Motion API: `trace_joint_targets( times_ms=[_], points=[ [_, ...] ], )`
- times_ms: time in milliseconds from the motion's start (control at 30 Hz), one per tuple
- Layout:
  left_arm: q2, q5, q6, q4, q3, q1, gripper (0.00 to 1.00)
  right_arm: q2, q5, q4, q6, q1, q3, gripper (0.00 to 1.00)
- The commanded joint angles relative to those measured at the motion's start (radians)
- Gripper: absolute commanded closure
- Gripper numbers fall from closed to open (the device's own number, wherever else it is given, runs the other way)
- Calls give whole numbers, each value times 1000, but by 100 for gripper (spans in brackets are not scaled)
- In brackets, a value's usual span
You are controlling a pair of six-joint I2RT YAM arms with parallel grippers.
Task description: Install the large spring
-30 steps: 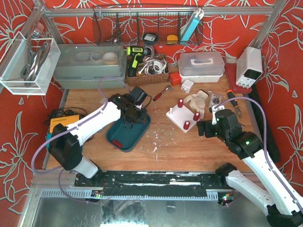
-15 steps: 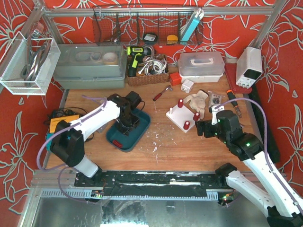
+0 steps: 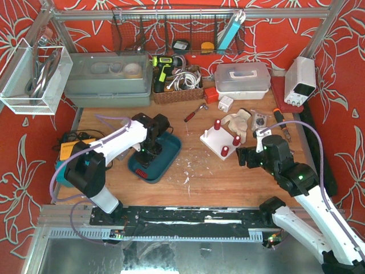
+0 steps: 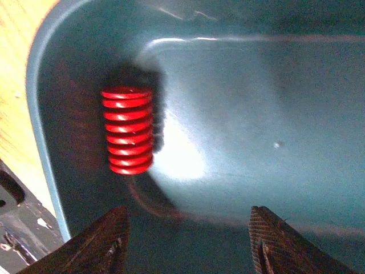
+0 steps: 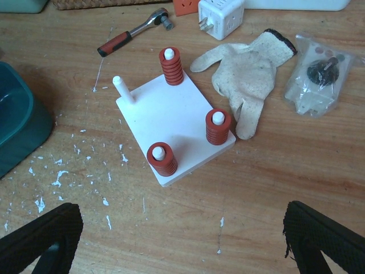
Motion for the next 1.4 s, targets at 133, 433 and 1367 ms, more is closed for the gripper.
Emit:
trace_joint_targets(
  times_ms=[133,433,1367],
  points=[
    [14,-80,-34,-20,-75,15,40,14,-3,-5,-10,-3,0,3],
    [23,-84,10,78,-133,40,40,13,6,-17,-9,-3,2,3],
    [87,-94,-2,23,-123,30,37,-35,52,-46,-27,-3,-18,3]
  ],
)
